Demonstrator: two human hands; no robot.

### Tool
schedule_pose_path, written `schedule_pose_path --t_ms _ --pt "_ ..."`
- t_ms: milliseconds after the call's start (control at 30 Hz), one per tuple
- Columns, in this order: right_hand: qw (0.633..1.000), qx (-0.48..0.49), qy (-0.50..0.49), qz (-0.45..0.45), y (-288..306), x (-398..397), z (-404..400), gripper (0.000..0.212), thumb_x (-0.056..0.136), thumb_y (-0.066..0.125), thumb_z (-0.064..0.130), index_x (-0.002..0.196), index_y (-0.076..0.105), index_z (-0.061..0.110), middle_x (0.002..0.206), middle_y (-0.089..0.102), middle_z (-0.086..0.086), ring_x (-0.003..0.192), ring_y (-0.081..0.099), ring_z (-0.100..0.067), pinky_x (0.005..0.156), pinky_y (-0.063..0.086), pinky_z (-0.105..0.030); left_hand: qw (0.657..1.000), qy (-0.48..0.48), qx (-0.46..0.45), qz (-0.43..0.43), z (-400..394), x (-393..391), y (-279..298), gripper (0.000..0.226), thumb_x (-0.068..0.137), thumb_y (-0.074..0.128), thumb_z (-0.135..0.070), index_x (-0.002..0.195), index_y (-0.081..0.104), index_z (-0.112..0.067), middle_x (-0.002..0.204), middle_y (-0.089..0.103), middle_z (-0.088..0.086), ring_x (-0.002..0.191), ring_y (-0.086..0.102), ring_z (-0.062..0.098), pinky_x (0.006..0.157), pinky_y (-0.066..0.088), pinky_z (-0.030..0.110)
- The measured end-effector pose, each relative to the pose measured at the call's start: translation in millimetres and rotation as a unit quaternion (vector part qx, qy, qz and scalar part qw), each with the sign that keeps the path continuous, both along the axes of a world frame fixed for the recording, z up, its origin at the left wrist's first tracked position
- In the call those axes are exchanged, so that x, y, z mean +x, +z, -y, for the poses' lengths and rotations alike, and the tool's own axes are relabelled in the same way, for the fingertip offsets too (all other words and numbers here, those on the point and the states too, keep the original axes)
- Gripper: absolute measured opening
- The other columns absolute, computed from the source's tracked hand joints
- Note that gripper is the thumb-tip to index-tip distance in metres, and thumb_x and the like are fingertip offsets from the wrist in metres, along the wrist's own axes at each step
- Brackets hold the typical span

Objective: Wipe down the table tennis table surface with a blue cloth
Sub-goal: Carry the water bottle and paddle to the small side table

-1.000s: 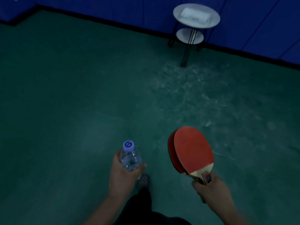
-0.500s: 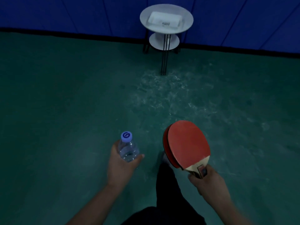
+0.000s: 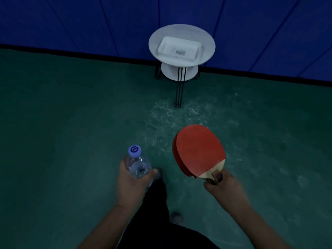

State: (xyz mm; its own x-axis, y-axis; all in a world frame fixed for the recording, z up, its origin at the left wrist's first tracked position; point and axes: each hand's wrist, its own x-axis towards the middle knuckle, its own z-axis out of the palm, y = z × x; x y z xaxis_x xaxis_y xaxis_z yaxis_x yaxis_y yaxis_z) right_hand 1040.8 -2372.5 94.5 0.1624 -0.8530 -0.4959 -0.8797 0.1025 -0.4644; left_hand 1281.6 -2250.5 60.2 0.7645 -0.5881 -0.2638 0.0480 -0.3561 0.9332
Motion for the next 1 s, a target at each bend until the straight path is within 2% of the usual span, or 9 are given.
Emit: schedule_pose_path --t_ms 133,267,333,433,567,733,833,933,1000 --pt "1.000 0.006 -0.001 -0.004 -16.3 49.5 93.6 0.029 0.079 0.074 0.036 0.080 0.047 0.024 0.074 0.060 0.007 0.066 0.057 -0.010 0.049 0.035 -0.027 1.000 0.000 -0.009 -0.021 93.1 48.9 -21.5 0.069 0.061 0.094 -0.005 0.116 0.054 -0.012 0.107 0.070 0.008 0.096 0.071 0.024 0.077 0.059 0.034" --pt "1.000 0.010 -0.005 -0.016 -26.2 102.9 188.2 0.028 0.077 0.076 0.036 0.085 0.054 0.021 0.076 0.062 0.006 0.068 0.059 -0.012 0.051 0.038 -0.027 0.999 -0.008 -0.021 -0.024 193.3 106.7 -32.9 0.062 0.065 0.089 0.005 0.115 0.054 -0.005 0.106 0.069 0.010 0.089 0.071 0.014 0.068 0.053 0.017" --pt "1.000 0.012 -0.011 -0.022 -24.5 126.7 232.0 0.029 0.077 0.077 0.036 0.089 0.056 0.019 0.077 0.062 0.006 0.069 0.060 -0.013 0.052 0.039 -0.025 0.999 -0.013 -0.019 -0.035 241.5 133.8 -30.9 0.063 0.064 0.090 0.002 0.116 0.054 -0.007 0.107 0.069 0.009 0.089 0.071 0.016 0.069 0.053 0.018" --pt "0.999 0.012 -0.014 -0.031 -19.0 158.7 300.9 0.030 0.077 0.078 0.036 0.088 0.055 0.019 0.075 0.062 0.006 0.068 0.061 -0.016 0.051 0.038 -0.027 0.997 -0.038 -0.030 -0.055 312.9 172.4 -26.2 0.065 0.060 0.091 -0.006 0.113 0.053 -0.013 0.105 0.067 0.011 0.087 0.069 0.020 0.070 0.056 0.031" --pt "0.999 0.016 -0.023 -0.035 -10.5 191.7 384.1 0.030 0.078 0.076 0.036 0.081 0.049 0.023 0.075 0.060 0.006 0.069 0.060 -0.017 0.054 0.040 -0.029 0.997 -0.055 -0.041 -0.040 399.4 208.1 -17.1 0.065 0.064 0.090 0.006 0.115 0.054 -0.012 0.103 0.069 0.005 0.083 0.069 0.004 0.066 0.053 0.017" --pt "0.999 0.009 -0.026 -0.029 -18.3 224.0 497.5 0.033 0.077 0.077 0.038 0.081 0.049 0.022 0.074 0.058 0.006 0.068 0.057 -0.016 0.057 0.039 -0.031 0.994 -0.080 -0.054 -0.054 508.0 250.2 -26.7 0.068 0.065 0.089 0.008 0.121 0.051 -0.002 0.110 0.066 0.012 0.090 0.068 0.012 0.069 0.054 0.019" --pt "0.999 0.012 -0.023 -0.026 -31.7 240.8 575.1 0.031 0.077 0.077 0.033 0.080 0.049 0.021 0.073 0.059 0.002 0.069 0.061 -0.023 0.056 0.040 -0.031 0.996 -0.072 -0.042 -0.041 578.7 268.8 -32.1 0.069 0.065 0.090 -0.014 0.122 0.051 -0.007 0.113 0.066 0.008 0.096 0.068 0.017 0.075 0.055 0.026" --pt "0.999 0.020 -0.014 -0.023 -52.1 260.3 664.5 0.031 0.076 0.077 0.034 0.080 0.048 0.023 0.073 0.061 0.000 0.067 0.062 -0.023 0.055 0.043 -0.031 0.998 -0.058 -0.014 -0.003 659.0 287.2 -41.8 0.068 0.059 0.086 -0.040 0.118 0.055 -0.027 0.116 0.064 0.004 0.103 0.066 0.021 0.083 0.055 0.033" --pt "0.999 0.036 -0.001 -0.034 -63.0 277.0 725.1 0.030 0.076 0.076 0.038 0.083 0.050 0.024 0.075 0.063 -0.001 0.067 0.063 -0.024 0.056 0.049 -0.033 0.998 -0.050 0.016 0.043 714.1 303.7 -51.7 0.064 0.059 0.089 -0.045 0.115 0.059 -0.034 0.113 0.064 0.005 0.106 0.064 0.029 0.085 0.057 0.046"
